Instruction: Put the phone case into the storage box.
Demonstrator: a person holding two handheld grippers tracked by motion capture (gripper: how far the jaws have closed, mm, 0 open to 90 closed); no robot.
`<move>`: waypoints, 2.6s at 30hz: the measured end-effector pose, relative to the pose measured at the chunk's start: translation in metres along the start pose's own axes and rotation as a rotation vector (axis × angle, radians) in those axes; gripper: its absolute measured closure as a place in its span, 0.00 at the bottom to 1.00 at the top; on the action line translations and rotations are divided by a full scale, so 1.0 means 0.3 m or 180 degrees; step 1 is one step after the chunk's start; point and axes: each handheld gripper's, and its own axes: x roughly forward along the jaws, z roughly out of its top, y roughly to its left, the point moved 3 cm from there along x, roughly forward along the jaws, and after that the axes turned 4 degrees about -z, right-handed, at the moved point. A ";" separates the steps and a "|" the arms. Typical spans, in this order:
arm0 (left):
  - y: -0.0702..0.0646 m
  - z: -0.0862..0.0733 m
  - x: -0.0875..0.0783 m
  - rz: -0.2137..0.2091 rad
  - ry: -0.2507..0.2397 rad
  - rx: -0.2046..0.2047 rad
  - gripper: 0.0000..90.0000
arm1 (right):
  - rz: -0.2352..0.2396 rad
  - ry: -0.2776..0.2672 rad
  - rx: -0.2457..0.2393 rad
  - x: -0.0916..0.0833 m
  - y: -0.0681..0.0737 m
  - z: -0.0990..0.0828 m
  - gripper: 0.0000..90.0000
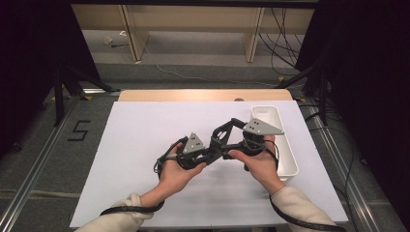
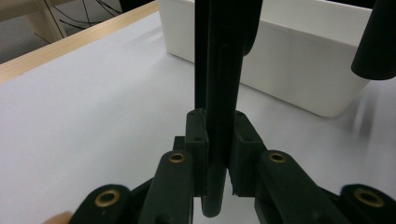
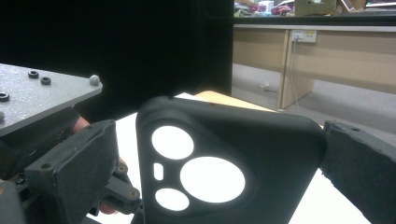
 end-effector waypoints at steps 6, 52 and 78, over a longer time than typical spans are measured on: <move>-0.003 -0.002 0.003 -0.0008 0.0006 0.0011 0.88 | -0.0015 -0.0009 0.0012 0.001 -0.004 -0.002 0.01; -0.008 0.006 -0.002 -0.0035 -0.0067 0.0034 0.86 | -0.0108 -0.0075 0.0049 -0.004 0.002 0.004 0.17; 0.006 -0.002 -0.102 -0.0178 -0.0078 0.0385 0.00 | -0.0092 -0.0099 0.0050 -0.018 -0.007 0.016 0.17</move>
